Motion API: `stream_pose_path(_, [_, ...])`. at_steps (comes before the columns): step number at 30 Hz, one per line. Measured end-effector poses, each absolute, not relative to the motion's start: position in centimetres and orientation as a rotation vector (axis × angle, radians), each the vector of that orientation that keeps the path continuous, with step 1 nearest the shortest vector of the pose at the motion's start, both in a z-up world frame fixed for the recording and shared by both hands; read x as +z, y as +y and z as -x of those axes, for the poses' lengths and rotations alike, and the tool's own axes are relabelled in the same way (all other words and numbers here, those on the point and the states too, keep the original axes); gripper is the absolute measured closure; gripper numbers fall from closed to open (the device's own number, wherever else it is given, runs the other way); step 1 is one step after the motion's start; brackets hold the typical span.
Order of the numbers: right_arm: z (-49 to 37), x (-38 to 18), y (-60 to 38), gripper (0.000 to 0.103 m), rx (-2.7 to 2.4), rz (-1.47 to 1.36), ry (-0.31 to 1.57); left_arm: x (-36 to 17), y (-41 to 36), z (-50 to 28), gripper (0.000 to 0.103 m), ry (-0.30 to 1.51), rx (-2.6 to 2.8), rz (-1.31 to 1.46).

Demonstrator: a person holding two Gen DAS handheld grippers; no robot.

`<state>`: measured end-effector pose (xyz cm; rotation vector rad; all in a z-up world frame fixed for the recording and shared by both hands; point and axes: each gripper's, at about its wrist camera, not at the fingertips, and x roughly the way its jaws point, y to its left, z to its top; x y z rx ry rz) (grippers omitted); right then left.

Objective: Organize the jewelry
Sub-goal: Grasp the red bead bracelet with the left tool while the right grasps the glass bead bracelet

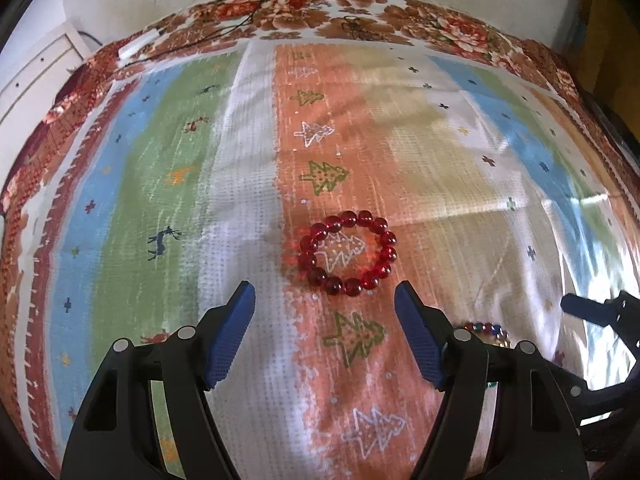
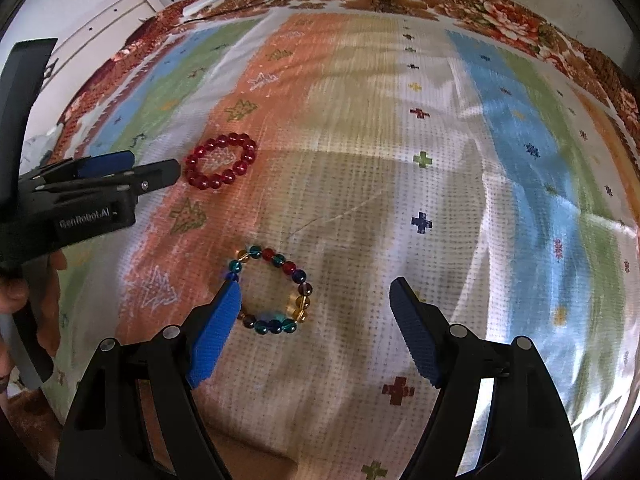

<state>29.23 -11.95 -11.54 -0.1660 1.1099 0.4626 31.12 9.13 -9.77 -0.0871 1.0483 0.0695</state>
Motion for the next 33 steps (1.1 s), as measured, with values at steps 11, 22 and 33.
stream_pose_path(11, [-31.1, -13.8, -11.5, 0.026, 0.436, 0.180, 1.176, -12.0, 10.5, -33.3, 0.029, 1.088, 0.089, 0.116])
stream_pose_path(22, [-31.4, -15.1, -9.7, 0.026, 0.404, 0.294, 1.190, -13.8, 10.6, -34.4, 0.029, 1.119, 0.083, 0.102])
stream_pose_path(33, [-31.4, -15.0, -11.0, 0.084, 0.391, 0.308, 1.173, -14.2, 10.6, -34.5, 0.086, 1.145, 0.103, 0.021])
